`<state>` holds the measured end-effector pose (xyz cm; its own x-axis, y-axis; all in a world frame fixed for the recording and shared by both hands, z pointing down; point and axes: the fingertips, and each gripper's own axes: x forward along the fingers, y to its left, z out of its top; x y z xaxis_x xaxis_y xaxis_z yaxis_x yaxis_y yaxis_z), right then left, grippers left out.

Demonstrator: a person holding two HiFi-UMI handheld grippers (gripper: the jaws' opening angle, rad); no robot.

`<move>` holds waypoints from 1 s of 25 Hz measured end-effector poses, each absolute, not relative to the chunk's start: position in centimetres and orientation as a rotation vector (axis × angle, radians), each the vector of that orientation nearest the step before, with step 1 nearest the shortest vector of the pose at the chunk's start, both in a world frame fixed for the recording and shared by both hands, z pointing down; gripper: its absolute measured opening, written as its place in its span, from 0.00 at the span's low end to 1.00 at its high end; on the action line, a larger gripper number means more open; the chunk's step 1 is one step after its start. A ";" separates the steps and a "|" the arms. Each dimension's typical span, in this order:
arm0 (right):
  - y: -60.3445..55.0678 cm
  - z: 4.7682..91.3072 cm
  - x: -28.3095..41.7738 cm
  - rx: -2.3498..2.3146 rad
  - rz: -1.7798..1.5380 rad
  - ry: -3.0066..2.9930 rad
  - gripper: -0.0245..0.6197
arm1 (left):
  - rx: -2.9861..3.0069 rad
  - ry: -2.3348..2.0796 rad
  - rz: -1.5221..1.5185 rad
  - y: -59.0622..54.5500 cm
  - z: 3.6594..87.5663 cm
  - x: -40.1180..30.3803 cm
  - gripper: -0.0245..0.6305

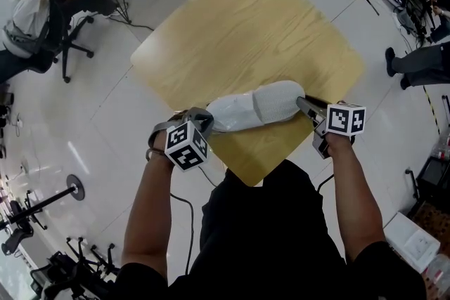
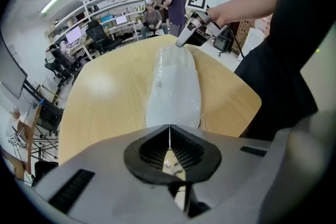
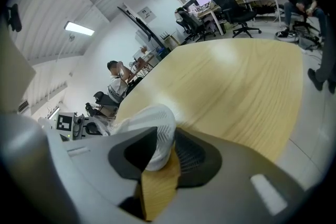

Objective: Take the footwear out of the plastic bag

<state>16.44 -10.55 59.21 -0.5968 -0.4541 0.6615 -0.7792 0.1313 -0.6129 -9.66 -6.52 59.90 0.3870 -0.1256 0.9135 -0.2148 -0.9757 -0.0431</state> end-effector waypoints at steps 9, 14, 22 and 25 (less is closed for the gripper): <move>-10.4 59.2 15.9 1.158 1.434 -2.101 0.21 | 2.507 -0.350 1.698 -5.9 60.2 -12.1 0.06; -10.2 58.8 16.3 1.156 1.417 -2.104 0.20 | 2.493 -0.379 1.716 -5.7 60.4 -13.1 0.06; -9.7 58.4 18.2 1.168 1.399 -2.088 0.20 | 2.467 -0.458 1.757 -6.3 60.1 -14.7 0.05; -9.6 58.1 18.2 1.155 1.394 -2.094 0.20 | 2.446 -0.495 1.776 -6.8 60.0 -15.8 0.05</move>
<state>18.17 -9.64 58.09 -0.5948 -0.4261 0.6817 -0.7933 0.1743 -0.5833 -15.79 -6.77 60.01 0.2768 -0.2123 0.9372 -0.3030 -0.9448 -0.1246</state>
